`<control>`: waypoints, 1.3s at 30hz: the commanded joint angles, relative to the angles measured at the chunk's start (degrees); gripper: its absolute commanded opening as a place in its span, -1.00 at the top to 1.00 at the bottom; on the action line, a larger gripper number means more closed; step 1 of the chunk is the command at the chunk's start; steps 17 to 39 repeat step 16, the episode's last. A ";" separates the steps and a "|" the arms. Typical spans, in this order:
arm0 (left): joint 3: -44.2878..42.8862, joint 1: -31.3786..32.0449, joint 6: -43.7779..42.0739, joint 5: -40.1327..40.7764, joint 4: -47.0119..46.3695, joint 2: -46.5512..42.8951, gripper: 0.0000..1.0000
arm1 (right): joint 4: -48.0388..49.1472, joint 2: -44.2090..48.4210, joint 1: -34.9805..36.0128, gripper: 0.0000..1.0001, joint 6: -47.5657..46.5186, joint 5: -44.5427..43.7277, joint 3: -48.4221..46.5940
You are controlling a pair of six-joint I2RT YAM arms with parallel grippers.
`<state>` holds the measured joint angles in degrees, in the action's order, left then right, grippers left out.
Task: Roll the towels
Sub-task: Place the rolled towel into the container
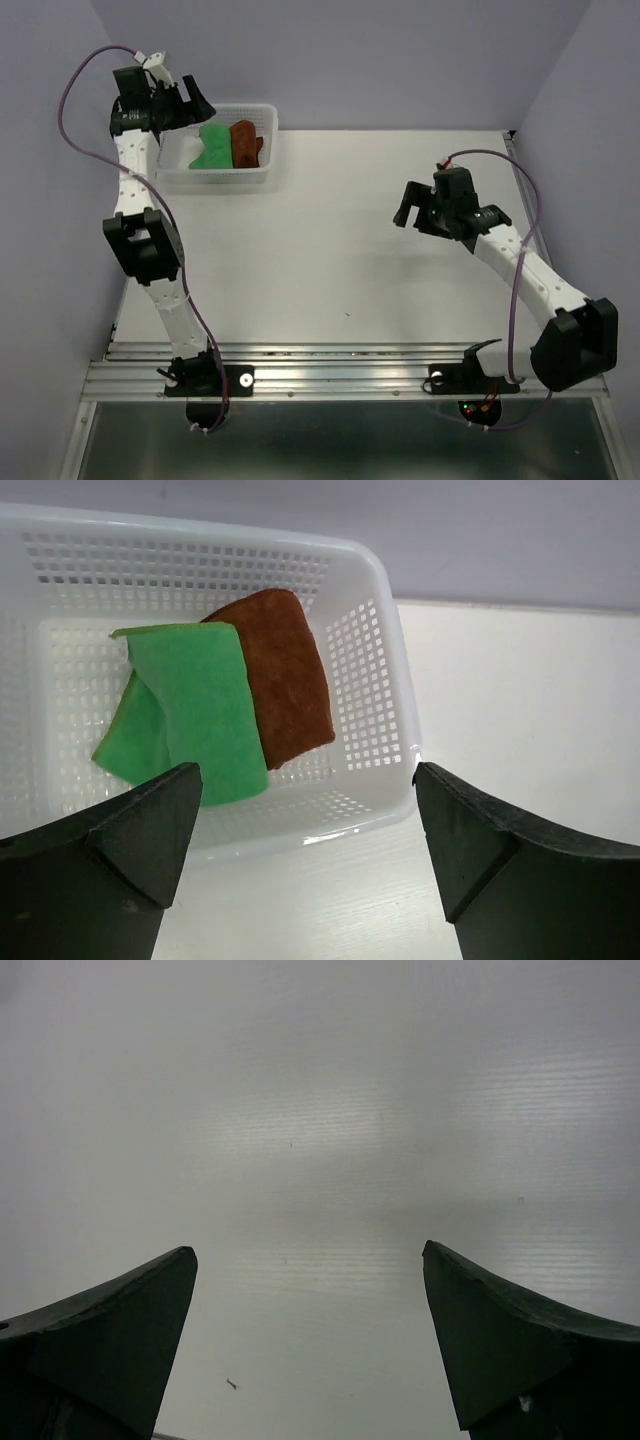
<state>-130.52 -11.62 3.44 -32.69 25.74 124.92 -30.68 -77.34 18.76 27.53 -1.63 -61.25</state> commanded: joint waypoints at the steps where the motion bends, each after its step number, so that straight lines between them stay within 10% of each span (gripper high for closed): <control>1: 13.23 -0.43 12.52 6.73 -4.10 -16.85 -0.98 | 2.38 8.67 -0.04 -1.00 5.58 -10.64 1.74; 12: 60.44 3.00 28.63 30.13 -12.02 -48.01 -0.98 | -1.14 23.89 -0.04 -1.00 6.40 -17.79 7.72; 39: 61.79 3.00 28.46 31.45 -10.19 -50.48 -0.98 | -2.37 25.75 -0.04 -1.00 5.17 -17.44 8.70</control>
